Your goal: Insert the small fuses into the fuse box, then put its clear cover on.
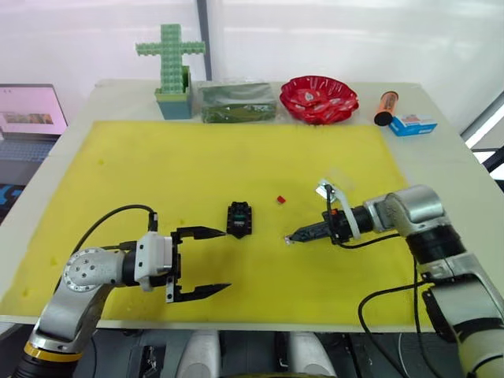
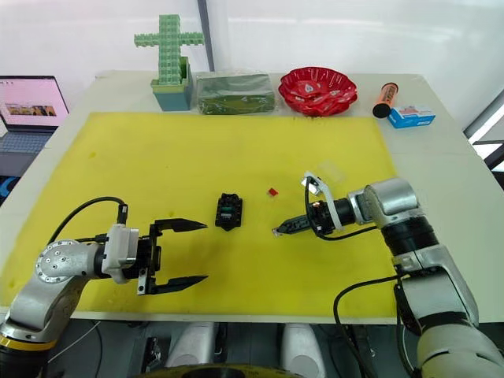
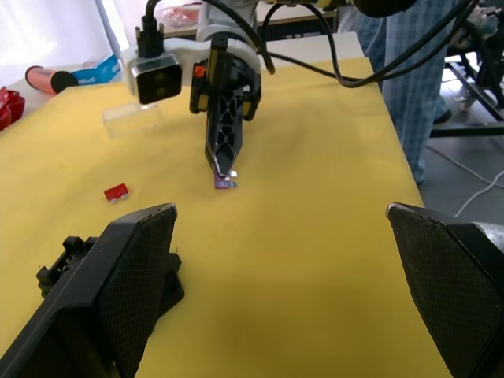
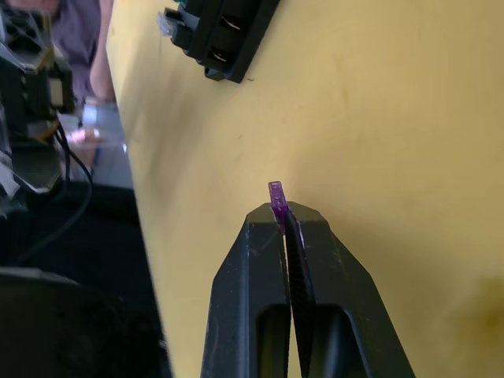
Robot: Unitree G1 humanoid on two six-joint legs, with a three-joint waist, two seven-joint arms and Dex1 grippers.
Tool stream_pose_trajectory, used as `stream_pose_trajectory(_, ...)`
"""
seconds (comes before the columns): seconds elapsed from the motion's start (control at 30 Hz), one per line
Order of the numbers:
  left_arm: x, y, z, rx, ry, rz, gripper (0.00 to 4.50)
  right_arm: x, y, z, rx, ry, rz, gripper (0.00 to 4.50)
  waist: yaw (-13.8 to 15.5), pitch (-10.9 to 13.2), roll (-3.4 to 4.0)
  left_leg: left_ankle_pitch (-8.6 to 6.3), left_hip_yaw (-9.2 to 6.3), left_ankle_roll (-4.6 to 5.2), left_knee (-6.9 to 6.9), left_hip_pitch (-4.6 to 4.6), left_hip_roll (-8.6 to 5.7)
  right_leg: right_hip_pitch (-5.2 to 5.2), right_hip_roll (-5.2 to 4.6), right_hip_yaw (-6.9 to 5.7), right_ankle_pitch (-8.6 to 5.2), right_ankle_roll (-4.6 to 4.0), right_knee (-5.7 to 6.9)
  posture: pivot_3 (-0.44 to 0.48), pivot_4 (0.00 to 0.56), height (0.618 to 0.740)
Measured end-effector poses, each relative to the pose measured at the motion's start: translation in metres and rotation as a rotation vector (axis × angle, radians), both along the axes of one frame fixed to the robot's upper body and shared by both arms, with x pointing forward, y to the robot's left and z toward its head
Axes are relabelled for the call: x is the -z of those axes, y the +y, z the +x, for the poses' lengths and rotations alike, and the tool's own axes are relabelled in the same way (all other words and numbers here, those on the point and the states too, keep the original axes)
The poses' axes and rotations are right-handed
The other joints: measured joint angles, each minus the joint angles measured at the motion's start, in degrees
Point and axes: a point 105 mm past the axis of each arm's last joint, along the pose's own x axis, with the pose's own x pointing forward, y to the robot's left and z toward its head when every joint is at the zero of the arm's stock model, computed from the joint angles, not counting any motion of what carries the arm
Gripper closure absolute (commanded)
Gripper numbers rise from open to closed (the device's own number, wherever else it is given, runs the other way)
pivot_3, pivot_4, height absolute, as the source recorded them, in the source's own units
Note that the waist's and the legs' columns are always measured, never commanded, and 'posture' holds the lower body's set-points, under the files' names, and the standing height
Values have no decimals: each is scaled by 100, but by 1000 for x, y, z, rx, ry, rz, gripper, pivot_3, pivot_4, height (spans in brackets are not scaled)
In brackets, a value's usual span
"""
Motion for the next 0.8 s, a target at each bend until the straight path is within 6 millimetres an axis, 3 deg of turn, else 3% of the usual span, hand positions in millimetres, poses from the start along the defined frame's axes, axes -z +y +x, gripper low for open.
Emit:
stream_pose_trajectory(0.17, 3, 1, -3, -5, 16, 3, 0, 8, -12, -9, 231, -18, 31, 4471, 7, -1, -2, 0, 0, 0, 1, -1, -1, 5, -1, 2, -8, -16, -3, 0, 150, 740)
stream_pose_trajectory(0.4, 2, 1, -4, 1, 12, 6, 0, 10, -11, -25, 514, -61, 69, 4471, 5, -6, -2, -1, -8, 2, -1, -3, 1, 7, 0, 2, -9, -15, -1, 0, 150, 740)
stream_pose_trajectory(0.53, 2, 1, -4, 0, 15, 6, 0, 12, -9, -39, 646, 23, 28, 4471, -21, -6, -3, -2, -9, 5, 3, -3, 0, 10, 3, 7, -11, -17, -8, 0, 150, 740)
stream_pose_trajectory(0.8, 2, 1, -4, 0, 16, 4, 0, 15, 2, -47, 726, 53, -3, 4471, -31, -7, -2, -2, -8, 5, 2, -2, 8, 9, 9, 10, -12, -18, -13, 0, 150, 740)
